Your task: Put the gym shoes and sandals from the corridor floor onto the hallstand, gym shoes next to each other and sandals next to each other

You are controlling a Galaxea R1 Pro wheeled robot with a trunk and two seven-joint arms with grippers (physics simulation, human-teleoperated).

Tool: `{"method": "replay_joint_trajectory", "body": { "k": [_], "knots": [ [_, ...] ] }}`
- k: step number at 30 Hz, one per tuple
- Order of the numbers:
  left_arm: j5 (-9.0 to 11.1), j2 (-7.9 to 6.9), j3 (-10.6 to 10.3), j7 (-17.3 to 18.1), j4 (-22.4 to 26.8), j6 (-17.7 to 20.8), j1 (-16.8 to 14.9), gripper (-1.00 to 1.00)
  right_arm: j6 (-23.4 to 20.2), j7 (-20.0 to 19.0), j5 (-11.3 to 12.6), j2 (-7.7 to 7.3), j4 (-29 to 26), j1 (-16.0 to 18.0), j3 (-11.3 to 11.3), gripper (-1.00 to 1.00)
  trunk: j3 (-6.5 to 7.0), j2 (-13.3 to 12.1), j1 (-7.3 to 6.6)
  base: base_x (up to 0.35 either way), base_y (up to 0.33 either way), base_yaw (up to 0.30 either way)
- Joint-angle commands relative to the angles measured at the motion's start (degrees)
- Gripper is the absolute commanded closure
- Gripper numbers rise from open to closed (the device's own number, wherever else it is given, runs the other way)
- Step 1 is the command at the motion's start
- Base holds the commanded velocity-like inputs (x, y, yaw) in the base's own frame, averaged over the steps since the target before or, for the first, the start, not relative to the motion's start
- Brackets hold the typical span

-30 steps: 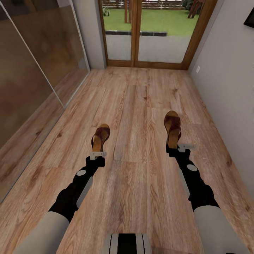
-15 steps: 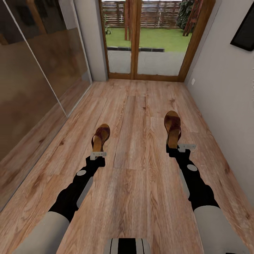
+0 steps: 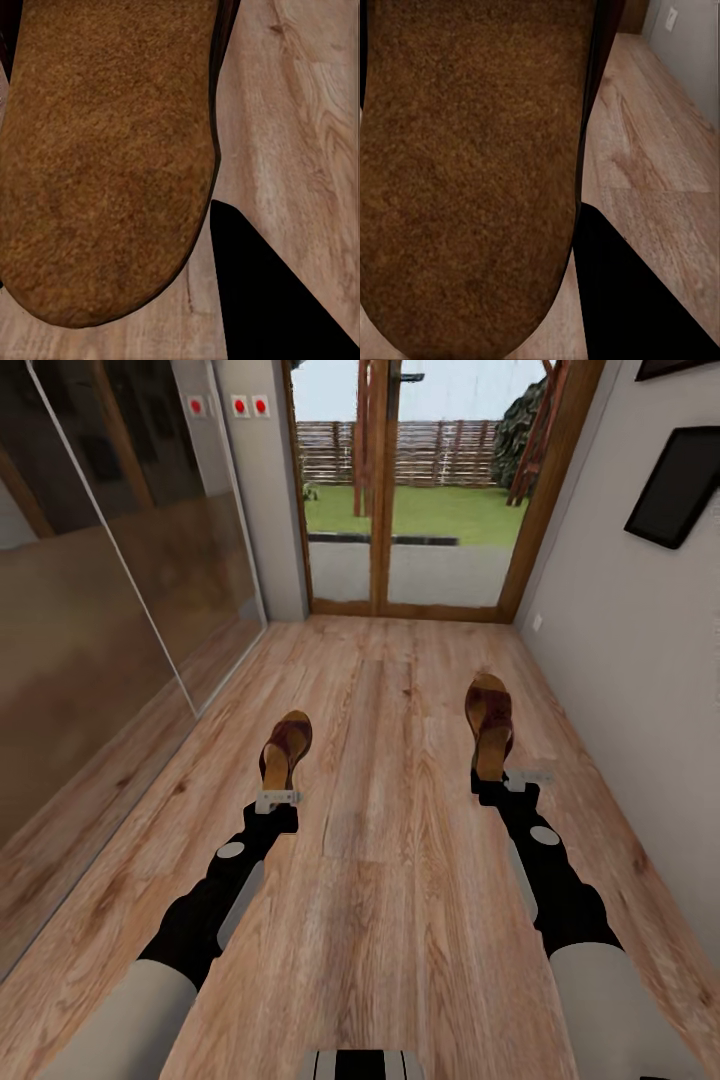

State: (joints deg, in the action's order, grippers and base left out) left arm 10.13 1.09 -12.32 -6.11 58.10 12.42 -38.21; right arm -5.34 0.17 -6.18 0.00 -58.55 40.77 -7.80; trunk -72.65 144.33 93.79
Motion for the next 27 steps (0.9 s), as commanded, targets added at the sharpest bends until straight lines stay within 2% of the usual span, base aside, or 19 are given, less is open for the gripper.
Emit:
{"method": "replay_joint_trajectory", "body": {
  "k": [1, 27],
  "knots": [
    [0.4, -0.03, -0.2, -0.4, 0.1, 0.3, 0.0, 1.00, -0.4, 0.1, -0.4, 0.00, -0.1, 0.0, 0.0, 1.00, 0.28, 0.0, -0.03, 0.000, 0.000, 0.000],
    [0.4, -0.03, -0.2, -0.4, 0.1, 0.3, 0.0, 1.00, -0.4, 0.1, -0.3, 0.00, -0.2, 0.0, 0.0, 1.00, 8.48, -0.4, -0.70, 0.000, 0.000, 0.000]
  ]
}}
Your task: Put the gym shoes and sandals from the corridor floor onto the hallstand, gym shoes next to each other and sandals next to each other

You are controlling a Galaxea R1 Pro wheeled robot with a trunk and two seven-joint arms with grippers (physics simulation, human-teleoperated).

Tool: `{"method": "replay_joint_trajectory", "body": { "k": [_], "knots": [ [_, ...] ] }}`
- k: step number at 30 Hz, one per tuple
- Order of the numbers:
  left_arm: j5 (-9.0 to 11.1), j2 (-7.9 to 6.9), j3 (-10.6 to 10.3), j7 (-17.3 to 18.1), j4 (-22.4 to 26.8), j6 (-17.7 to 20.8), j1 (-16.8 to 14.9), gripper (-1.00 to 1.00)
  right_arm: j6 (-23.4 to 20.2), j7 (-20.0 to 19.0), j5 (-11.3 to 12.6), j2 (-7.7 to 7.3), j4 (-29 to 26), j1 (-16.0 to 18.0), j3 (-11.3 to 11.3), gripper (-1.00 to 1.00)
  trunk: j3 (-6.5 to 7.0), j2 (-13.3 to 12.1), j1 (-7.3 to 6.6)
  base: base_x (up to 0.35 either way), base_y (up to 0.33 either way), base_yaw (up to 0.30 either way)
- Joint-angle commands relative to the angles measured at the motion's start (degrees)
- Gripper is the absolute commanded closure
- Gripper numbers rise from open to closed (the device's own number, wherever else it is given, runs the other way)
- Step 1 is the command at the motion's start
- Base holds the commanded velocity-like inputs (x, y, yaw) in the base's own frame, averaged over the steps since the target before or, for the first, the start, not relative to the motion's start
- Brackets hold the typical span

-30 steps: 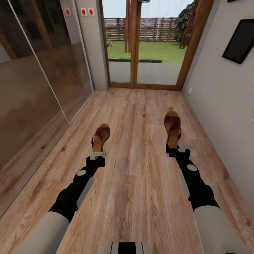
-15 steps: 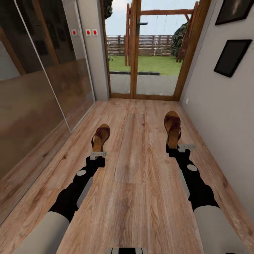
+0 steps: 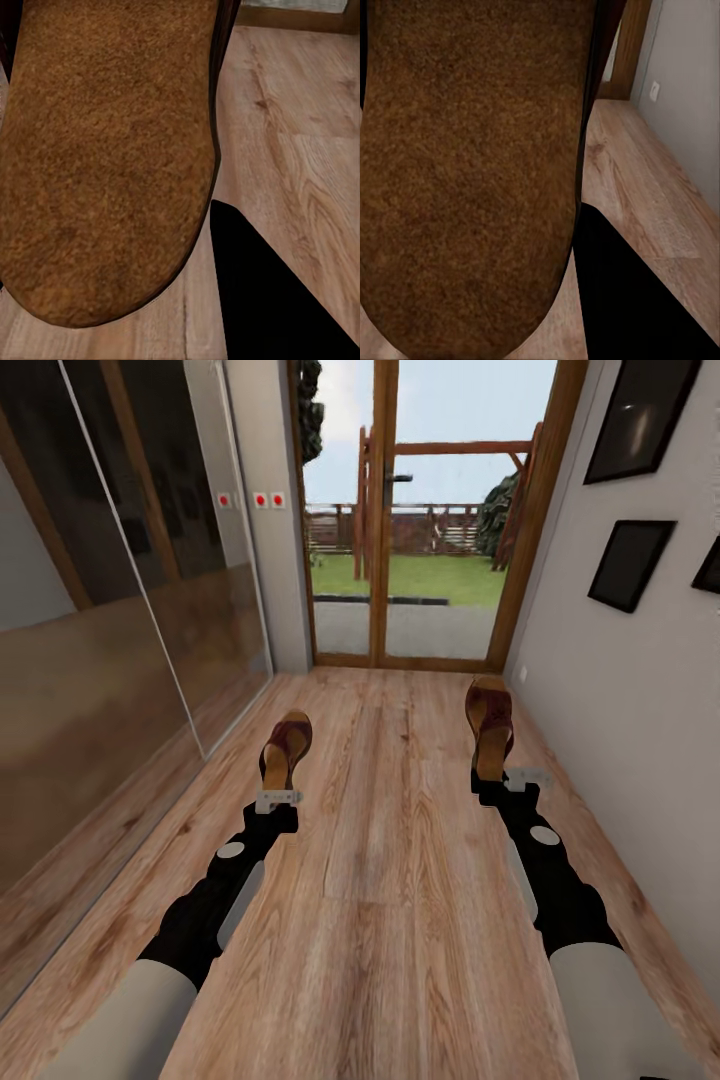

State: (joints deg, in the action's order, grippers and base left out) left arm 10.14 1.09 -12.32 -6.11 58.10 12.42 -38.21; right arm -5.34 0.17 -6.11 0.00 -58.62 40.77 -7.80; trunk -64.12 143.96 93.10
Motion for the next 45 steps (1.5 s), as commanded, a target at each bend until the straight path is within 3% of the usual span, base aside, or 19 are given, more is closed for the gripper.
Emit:
{"method": "replay_joint_trajectory", "body": {
  "k": [1, 12, 26, 45],
  "knots": [
    [0.4, -0.03, -0.2, -0.4, 0.1, 0.3, 0.0, 1.00, -0.4, 0.1, -0.4, 0.00, -0.1, 0.0, 0.0, 1.00, 0.27, 0.0, -0.03, 0.000, 0.000, 0.000],
    [0.4, -0.03, -0.2, -0.4, 0.1, 0.3, 0.0, 1.00, -0.4, 0.1, -0.4, 0.00, -0.1, 0.0, 0.0, 1.00, 3.74, -0.1, -0.32, 0.000, 0.000, 0.000],
    [0.4, -0.03, -0.2, -0.4, 0.1, 0.3, 0.0, 1.00, -0.4, 0.1, -0.4, 0.00, -0.1, 0.0, 0.0, 1.00, 5.06, -0.1, -0.32, 0.000, 0.000, 0.000],
    [0.4, -0.03, -0.2, -0.4, 0.1, 0.3, 0.0, 1.00, -0.4, 0.1, -0.4, 0.00, -0.1, 0.0, 0.0, 1.00, 11.05, -0.4, -0.81, 0.000, 0.000, 0.000]
  ]
}}
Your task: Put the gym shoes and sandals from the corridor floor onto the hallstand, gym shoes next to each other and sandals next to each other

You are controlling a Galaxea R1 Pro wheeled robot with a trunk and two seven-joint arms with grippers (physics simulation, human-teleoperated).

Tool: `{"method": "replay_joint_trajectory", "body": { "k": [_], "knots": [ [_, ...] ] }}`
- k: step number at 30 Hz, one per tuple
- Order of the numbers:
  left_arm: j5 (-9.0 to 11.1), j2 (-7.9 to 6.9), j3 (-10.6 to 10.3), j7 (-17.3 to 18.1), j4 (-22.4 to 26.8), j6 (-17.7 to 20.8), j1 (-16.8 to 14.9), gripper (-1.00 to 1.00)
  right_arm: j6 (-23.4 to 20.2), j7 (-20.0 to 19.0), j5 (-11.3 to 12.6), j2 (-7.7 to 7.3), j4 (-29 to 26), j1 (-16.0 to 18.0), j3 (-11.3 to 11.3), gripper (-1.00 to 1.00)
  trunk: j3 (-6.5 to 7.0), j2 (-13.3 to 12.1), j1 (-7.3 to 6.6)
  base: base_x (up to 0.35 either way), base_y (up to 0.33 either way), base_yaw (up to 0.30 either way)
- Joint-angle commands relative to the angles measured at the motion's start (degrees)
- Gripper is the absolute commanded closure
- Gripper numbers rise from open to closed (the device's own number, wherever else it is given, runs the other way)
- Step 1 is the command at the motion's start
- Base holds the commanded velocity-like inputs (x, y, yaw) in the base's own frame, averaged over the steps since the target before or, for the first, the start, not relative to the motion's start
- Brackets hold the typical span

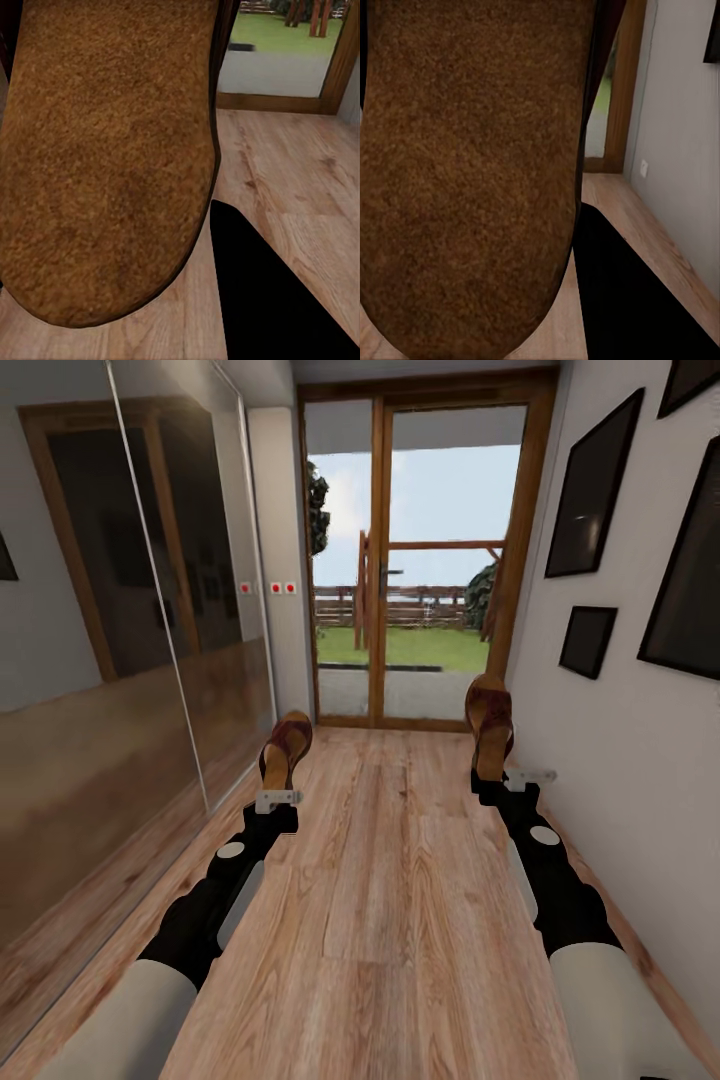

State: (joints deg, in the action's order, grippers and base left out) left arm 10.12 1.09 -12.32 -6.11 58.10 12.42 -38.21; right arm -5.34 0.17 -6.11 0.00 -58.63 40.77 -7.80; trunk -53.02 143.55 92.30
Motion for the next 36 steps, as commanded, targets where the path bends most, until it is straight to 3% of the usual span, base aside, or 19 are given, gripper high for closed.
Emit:
{"method": "replay_joint_trajectory", "body": {
  "k": [1, 5, 21, 30, 36],
  "knots": [
    [0.4, -0.03, -0.2, -0.4, 0.1, 0.3, 0.0, 1.00, -0.4, 0.1, -0.4, 0.00, -0.1, 0.0, 0.0, 1.00, 0.26, 0.0, -0.03, 0.000, 0.000, 0.000],
    [0.4, -0.03, -0.2, -0.4, 0.1, 0.3, 0.0, 1.00, -0.4, 0.1, -0.4, 0.00, -0.1, 0.0, 0.0, 1.00, 1.52, -0.1, -0.14, 0.000, 0.000, 0.000],
    [0.4, -0.03, -0.2, -0.5, 0.1, 0.3, 0.0, 1.00, -0.4, 0.1, -0.4, 0.00, -0.1, 0.0, 0.0, 1.00, 3.03, -0.1, -0.14, 0.000, 0.000, 0.000],
    [0.4, 0.04, -0.2, -0.5, 0.1, 0.3, 0.0, 1.00, -0.4, 0.1, -0.5, 0.00, 0.0, 0.0, 0.0, 1.00, 3.28, -0.1, -0.14, -0.125, -0.094, 0.011],
    [0.4, 0.05, -0.2, -0.4, 0.1, 0.2, 0.4, 1.00, -0.4, 0.1, -0.5, 0.00, 0.0, 0.0, 0.0, 1.00, 3.29, -0.1, -0.14, -0.272, -0.221, 0.220]
  ]
}}
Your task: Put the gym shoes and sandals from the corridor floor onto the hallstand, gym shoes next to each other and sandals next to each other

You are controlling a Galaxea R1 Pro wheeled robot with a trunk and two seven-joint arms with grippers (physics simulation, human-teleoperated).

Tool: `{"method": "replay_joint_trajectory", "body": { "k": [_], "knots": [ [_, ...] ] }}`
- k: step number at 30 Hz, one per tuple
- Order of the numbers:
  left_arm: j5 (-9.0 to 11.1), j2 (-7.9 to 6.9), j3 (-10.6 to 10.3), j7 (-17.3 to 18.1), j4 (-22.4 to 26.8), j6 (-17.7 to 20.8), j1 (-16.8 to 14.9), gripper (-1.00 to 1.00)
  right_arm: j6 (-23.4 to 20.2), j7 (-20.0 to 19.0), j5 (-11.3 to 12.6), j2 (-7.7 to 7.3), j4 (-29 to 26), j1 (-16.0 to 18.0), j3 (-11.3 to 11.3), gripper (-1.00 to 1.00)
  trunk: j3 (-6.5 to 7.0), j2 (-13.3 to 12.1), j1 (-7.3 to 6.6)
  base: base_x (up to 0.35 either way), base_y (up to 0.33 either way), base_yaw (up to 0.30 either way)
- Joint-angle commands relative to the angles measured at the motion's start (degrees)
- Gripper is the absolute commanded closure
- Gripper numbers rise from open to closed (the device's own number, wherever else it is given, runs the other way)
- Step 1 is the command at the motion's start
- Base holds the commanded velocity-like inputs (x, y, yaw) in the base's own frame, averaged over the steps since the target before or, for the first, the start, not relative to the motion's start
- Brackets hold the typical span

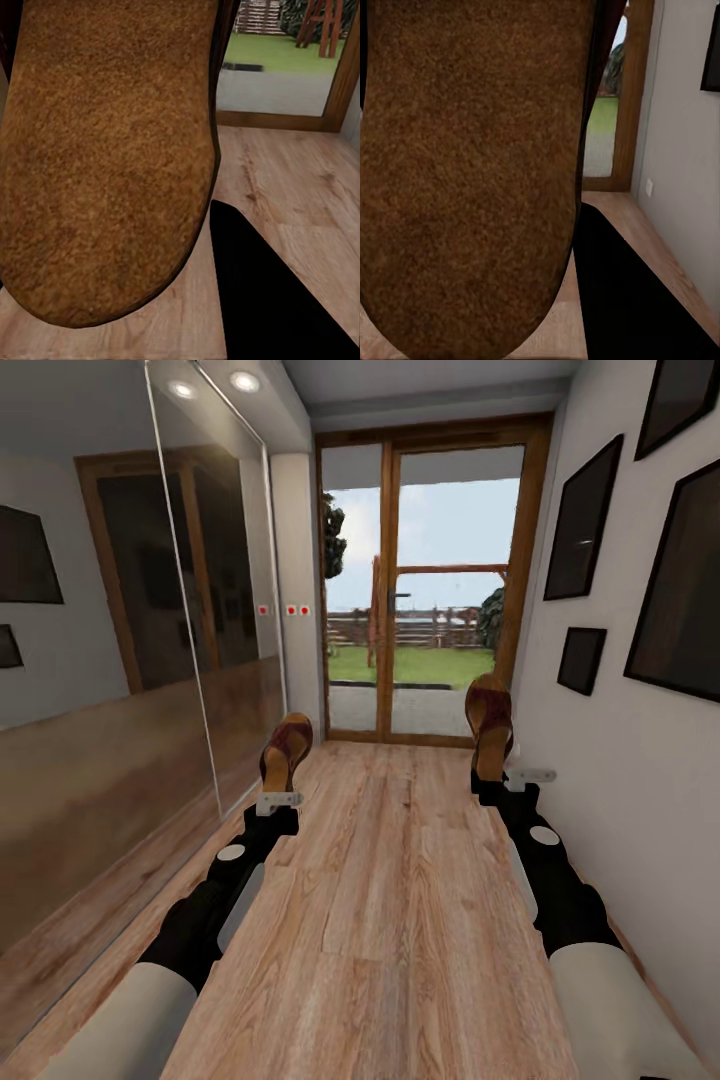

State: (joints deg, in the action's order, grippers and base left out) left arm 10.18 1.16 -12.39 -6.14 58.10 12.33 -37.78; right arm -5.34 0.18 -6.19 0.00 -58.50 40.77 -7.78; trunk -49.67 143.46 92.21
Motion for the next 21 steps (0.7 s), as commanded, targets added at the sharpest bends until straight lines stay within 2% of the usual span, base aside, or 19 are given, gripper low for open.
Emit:
{"method": "replay_joint_trajectory", "body": {
  "k": [1, 12, 21],
  "knots": [
    [0.3, -0.02, -0.2, -0.4, 0.1, 0.3, 0.9, 1.00, -0.4, 0.1, -0.4, 0.00, -0.1, 0.0, 0.0, 1.00, -0.06, 0.0, -0.05, -0.275, -0.227, 0.282],
    [0.3, -0.02, -0.2, -0.4, 0.1, 0.3, 1.6, 1.00, -0.4, 0.1, -0.4, 0.00, -0.1, 0.0, 0.0, 1.00, -0.06, 0.0, -0.05, -0.258, -0.220, 0.289],
    [0.3, -0.02, -0.2, -0.4, 0.1, 0.3, 1.7, 1.00, -0.4, 0.1, -0.4, 0.00, -0.1, 0.0, 0.0, 1.00, -0.06, 0.0, -0.05, -0.038, -0.035, 0.290]
  ]
}}
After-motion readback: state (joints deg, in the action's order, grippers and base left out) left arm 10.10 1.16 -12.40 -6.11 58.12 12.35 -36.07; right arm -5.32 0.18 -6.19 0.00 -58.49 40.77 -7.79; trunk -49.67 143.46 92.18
